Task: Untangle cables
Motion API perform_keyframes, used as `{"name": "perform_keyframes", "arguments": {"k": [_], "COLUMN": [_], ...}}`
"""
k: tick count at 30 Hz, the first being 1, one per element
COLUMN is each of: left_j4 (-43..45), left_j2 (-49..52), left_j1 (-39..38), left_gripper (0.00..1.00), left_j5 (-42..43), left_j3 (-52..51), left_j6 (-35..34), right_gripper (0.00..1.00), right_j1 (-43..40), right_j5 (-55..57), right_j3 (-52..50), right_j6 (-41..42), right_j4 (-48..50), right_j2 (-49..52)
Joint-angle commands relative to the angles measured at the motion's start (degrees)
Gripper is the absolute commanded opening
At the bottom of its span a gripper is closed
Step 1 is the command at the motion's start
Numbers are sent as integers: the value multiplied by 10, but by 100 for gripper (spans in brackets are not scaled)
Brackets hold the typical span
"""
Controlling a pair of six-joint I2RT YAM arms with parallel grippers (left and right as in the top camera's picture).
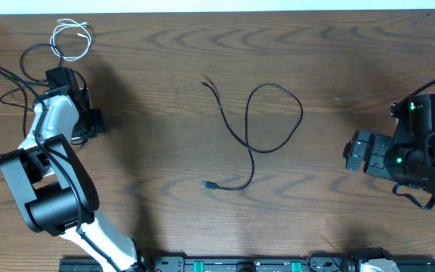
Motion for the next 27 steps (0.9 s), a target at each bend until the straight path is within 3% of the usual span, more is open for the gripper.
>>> {"name": "perform_keyframes", "arguments": {"k": [1, 7, 12, 17, 27], "left_j4": [15, 21, 9, 34, 84], "left_j2": [4, 3, -8, -15, 37], "left_j1": [4, 28, 40, 40, 42], "left_gripper": [8, 7, 8, 7, 7], "left_j5": [-13, -12, -8, 63, 19], "left_j3": [2, 56, 147, 219, 223], "left_j6": [-3, -105, -107, -111, -119], "right_gripper": [99, 99, 99, 99, 99], "right_j1": [-3, -3, -3, -3, -3], "right_j5": [3, 3, 3, 3, 3], "right_j3": [2, 2, 2, 2, 2], "right_j6": [4, 4, 4, 4, 4], "right_j4": [-1, -1, -1, -1, -1], "right_j2": [0, 0, 0, 0, 0]}}
